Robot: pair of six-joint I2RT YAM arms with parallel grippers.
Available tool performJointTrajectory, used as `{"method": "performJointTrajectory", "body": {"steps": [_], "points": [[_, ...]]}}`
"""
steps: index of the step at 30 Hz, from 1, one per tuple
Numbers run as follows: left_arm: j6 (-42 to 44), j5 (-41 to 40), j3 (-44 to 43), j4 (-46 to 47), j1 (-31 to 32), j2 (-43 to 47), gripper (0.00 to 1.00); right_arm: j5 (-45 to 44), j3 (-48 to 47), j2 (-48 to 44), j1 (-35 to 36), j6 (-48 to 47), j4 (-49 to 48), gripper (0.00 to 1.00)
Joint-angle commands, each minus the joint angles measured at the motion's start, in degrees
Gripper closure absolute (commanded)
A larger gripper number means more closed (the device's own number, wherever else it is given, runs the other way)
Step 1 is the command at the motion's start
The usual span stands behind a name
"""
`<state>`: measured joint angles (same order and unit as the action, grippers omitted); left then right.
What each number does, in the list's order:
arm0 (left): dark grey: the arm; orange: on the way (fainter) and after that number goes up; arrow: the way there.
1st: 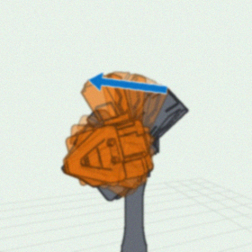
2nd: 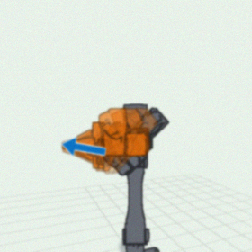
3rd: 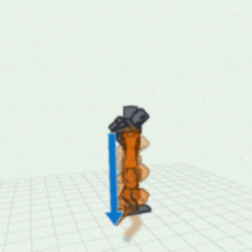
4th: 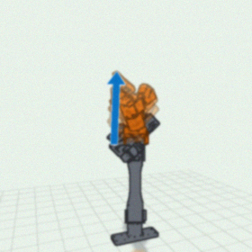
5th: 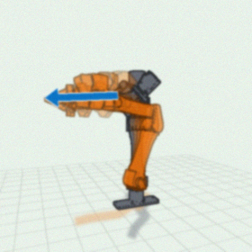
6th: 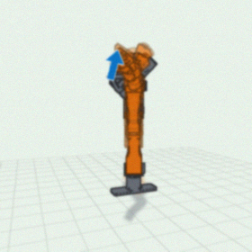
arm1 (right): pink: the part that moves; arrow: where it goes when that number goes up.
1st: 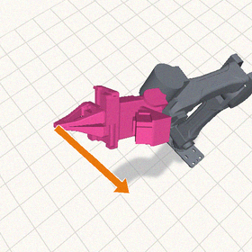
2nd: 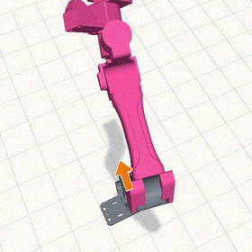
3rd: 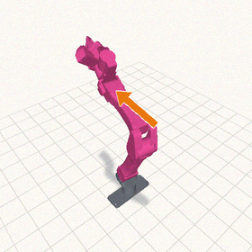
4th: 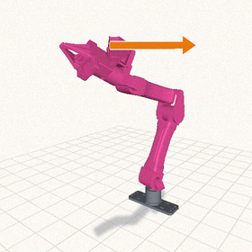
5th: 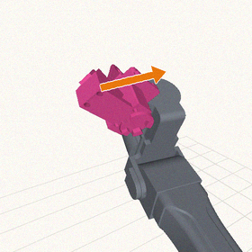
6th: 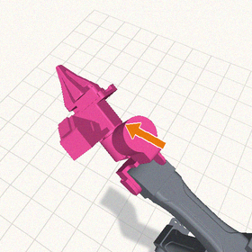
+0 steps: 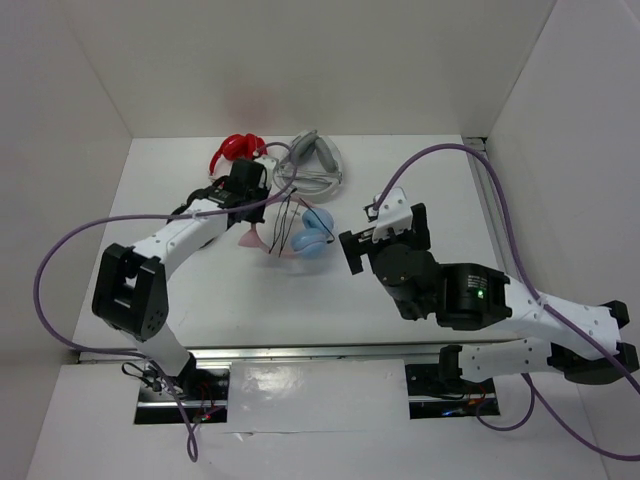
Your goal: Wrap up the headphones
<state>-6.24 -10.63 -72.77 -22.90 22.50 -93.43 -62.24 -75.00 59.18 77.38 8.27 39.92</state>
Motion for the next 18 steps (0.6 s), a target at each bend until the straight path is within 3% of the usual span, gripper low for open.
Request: {"method": "performJointTrajectory", "body": {"steps": [1,9,18], "points": [[-1.24,0.26,-3.34,10.74,-1.49,-2.19,1.00,2.12,0.03,-1.52,0.49,3.15,0.60,0.00],[-1.85,6.94,0.52,15.42,-5.45,-7.30,1.00,3.44,0.03,-0.91,1.01,1.40,0.07,0.00],[-0.18,1.32,2.37,14.81,-2.91,-10.71,1.00,3.97,0.56,0.15,1.01,0.87,-2.13,0.00]]}}
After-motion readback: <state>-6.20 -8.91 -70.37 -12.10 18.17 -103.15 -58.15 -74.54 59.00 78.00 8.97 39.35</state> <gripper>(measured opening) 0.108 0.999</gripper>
